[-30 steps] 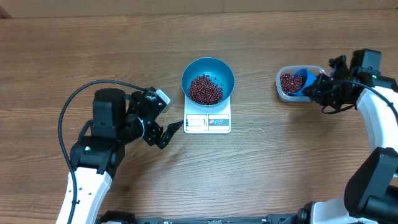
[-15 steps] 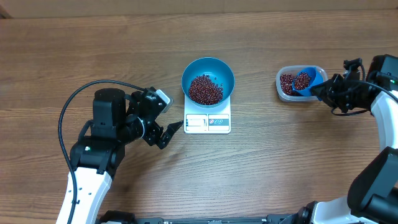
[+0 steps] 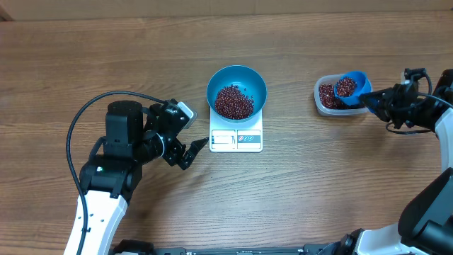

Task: Scoop item into bowl and weigh 150g on scale
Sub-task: 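Lift the filled scoop out of the tub toward the bowl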

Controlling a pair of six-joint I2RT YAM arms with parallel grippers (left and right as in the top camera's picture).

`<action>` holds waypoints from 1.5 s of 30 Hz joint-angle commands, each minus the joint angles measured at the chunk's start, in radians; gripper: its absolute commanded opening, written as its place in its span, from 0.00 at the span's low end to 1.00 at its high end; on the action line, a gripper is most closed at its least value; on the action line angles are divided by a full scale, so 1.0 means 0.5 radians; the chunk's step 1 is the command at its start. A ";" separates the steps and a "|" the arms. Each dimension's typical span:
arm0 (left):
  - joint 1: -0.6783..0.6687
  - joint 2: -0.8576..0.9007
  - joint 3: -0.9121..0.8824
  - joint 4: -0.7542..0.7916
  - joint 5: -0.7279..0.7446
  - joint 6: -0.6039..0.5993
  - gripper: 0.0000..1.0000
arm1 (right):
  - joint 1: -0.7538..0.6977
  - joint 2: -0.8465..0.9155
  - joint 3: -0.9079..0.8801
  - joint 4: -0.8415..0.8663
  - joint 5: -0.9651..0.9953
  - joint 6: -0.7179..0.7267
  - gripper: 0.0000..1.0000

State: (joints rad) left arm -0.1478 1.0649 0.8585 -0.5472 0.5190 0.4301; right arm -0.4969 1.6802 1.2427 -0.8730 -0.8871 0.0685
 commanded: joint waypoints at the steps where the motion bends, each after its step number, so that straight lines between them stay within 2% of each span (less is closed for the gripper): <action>1: 0.016 -0.010 -0.010 0.002 0.003 0.037 0.99 | -0.008 -0.031 0.011 0.018 -0.267 -0.055 0.04; 15: 0.016 -0.010 -0.010 0.002 0.003 0.037 1.00 | 0.068 -0.032 0.020 0.061 -0.731 -0.085 0.04; 30: 0.016 -0.010 -0.010 0.002 0.003 0.037 0.99 | 0.549 -0.032 0.243 0.139 -0.741 0.046 0.04; 35: 0.016 -0.010 -0.010 0.002 0.003 0.037 1.00 | 0.752 -0.032 0.336 0.221 -0.523 0.179 0.04; 39: 0.016 -0.010 -0.010 0.002 0.003 0.037 0.99 | 0.906 -0.032 0.382 0.267 -0.237 0.185 0.04; 45: 0.016 -0.010 -0.010 0.002 0.003 0.037 0.99 | 1.081 -0.032 0.385 0.356 -0.045 0.184 0.04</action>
State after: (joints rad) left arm -0.1478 1.0649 0.8585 -0.5472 0.5190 0.4301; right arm 0.0147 1.6802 1.3960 -0.7124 -0.9813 0.1574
